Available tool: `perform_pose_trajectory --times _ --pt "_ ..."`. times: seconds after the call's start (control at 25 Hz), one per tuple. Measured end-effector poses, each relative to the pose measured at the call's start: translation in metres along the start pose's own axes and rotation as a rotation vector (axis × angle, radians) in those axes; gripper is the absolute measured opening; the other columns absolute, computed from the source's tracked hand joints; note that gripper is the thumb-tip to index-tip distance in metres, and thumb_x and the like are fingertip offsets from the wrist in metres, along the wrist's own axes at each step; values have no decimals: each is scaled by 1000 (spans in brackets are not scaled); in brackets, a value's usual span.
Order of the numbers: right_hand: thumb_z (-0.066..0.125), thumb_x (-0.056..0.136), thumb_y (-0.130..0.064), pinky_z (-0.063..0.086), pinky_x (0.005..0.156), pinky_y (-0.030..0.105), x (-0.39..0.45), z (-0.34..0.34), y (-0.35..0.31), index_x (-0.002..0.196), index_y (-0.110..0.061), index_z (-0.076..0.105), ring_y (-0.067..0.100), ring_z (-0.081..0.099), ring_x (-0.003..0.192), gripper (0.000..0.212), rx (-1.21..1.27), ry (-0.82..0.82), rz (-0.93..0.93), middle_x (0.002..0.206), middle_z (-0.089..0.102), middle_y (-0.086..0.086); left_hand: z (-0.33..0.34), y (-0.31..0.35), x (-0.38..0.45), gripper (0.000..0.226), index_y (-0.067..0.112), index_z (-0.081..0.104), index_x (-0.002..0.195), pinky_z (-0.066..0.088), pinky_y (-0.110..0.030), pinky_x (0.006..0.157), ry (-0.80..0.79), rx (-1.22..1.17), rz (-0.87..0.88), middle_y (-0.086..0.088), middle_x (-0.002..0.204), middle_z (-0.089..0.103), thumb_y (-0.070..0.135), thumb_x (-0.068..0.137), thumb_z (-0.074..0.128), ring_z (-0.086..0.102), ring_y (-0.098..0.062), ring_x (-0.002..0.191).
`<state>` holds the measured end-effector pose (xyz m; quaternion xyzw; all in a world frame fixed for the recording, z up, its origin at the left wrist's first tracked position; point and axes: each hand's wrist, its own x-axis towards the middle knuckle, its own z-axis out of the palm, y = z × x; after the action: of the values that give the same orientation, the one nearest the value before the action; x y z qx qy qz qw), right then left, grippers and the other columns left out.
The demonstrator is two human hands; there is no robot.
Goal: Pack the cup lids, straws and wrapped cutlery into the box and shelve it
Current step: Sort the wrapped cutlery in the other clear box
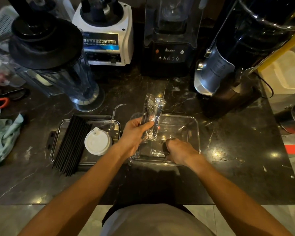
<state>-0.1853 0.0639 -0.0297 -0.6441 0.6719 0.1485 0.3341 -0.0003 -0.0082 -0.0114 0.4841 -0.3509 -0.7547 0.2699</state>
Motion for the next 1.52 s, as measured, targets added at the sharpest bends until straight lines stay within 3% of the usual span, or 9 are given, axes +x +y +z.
perform_pose_trajectory --times 0.2,0.36,0.48,0.68,0.84,0.96,1.2,1.44,1.52 --pt "67 96 -13 51 84 33 15 -9 1 102 -19 68 23 65 99 8 10 -13 -62 106 67 1 -6 2 -3 18 2 72 113 54 -51 103 28 -48 19 -15 106 78 7 99 62 74 -28 104" --pt "71 97 -15 31 42 24 3 -47 24 91 -16 64 12 45 47 9 826 -69 -63 83 64 11 -15 2 -4 19 2 72 114 59 -44 92 74 -45 52 -18 107 77 7 99 62 75 -31 103" --pt "71 95 -12 21 40 23 -18 -73 29 109 -11 66 9 31 40 15 1197 -118 -129 80 60 17 -13 3 -4 19 3 73 115 60 -41 90 68 -34 58 -18 108 78 6 100 61 75 -27 100" --pt "62 94 -5 23 34 18 -19 -82 22 104 -8 69 6 39 32 12 1491 -204 -244 63 61 16 1 3 0 17 4 74 111 52 -51 106 91 54 88 -16 111 78 8 98 65 72 -30 111" --pt "55 97 -12 34 34 15 -17 -72 15 101 0 71 6 52 36 21 1764 -266 -273 91 79 15 4 2 -1 20 3 73 116 50 -52 108 115 57 102 -15 115 77 9 98 65 70 -31 115" --pt "65 93 -11 41 38 13 -17 -66 -3 104 1 67 4 55 41 16 1767 -195 -223 92 80 8 2 -4 -5 20 4 73 118 50 -50 109 81 85 111 -12 115 77 7 99 64 71 -27 114" --pt "73 95 -19 25 36 20 -1 -51 -35 89 -10 64 7 34 39 14 1554 95 96 60 52 -1 -4 -9 -15 24 3 67 125 53 -60 101 55 -20 68 -23 118 73 10 102 60 67 -46 116" --pt "70 98 -22 24 37 21 8 -56 -73 101 2 69 7 36 40 25 1336 127 20 56 53 -1 -21 0 -29 27 3 65 125 61 -39 80 89 -3 75 -20 118 73 15 101 63 71 -31 107" --pt "65 101 -23 26 38 21 11 -59 -83 103 4 71 8 37 40 28 1311 139 -36 58 55 0 -32 4 -33 28 -2 65 124 59 -43 83 118 6 81 -22 115 73 14 100 64 70 -31 102"
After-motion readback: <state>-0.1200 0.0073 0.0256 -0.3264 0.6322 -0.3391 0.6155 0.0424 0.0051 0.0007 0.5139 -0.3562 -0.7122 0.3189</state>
